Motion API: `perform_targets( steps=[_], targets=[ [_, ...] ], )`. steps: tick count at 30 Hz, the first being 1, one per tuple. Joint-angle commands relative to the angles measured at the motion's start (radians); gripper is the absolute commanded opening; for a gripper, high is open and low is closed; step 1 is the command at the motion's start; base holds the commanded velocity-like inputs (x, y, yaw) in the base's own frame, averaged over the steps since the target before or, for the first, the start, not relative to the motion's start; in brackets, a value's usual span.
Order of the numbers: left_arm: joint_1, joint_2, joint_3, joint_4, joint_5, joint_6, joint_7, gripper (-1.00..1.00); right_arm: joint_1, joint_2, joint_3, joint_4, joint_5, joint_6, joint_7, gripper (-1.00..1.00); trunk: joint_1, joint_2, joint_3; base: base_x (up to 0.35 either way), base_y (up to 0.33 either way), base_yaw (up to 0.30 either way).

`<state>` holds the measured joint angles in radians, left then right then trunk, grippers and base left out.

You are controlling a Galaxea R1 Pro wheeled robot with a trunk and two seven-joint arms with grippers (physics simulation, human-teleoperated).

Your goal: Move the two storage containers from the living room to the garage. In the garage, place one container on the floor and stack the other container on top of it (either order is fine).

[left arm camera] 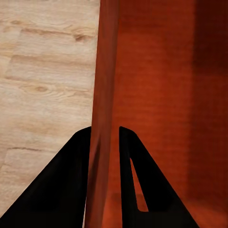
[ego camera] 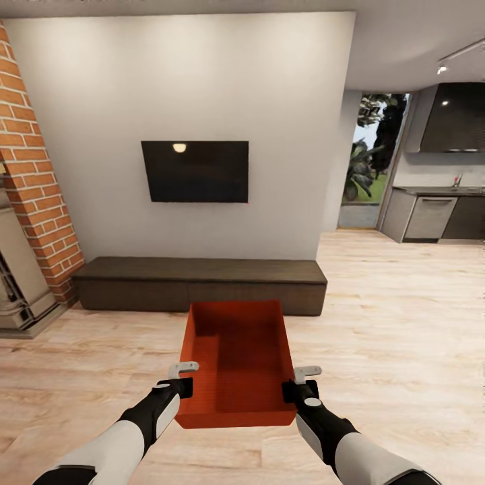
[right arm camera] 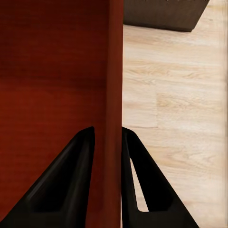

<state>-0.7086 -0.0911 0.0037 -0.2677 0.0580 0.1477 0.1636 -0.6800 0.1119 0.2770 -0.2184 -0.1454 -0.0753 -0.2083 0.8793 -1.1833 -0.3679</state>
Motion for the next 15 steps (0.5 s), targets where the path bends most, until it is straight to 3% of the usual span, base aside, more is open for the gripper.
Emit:
perform_targets(
  steps=[1, 15],
  targets=[
    [0.0, -0.001, 0.003, -0.005, -0.004, 0.006, 0.009, -1.0, -0.001, 0.003, -0.004, 0.002, -0.022, -0.003, 0.001, -1.0, 0.0, -0.001, 0.0, 0.0, 0.0, -0.129],
    [0.0, -0.001, 0.003, -0.005, -0.004, 0.006, 0.009, -1.0, -0.001, 0.003, -0.004, 0.002, -0.022, -0.003, 0.001, -1.0, 0.0, -0.001, 0.021, 0.0, 0.0, -0.137]
  ],
)
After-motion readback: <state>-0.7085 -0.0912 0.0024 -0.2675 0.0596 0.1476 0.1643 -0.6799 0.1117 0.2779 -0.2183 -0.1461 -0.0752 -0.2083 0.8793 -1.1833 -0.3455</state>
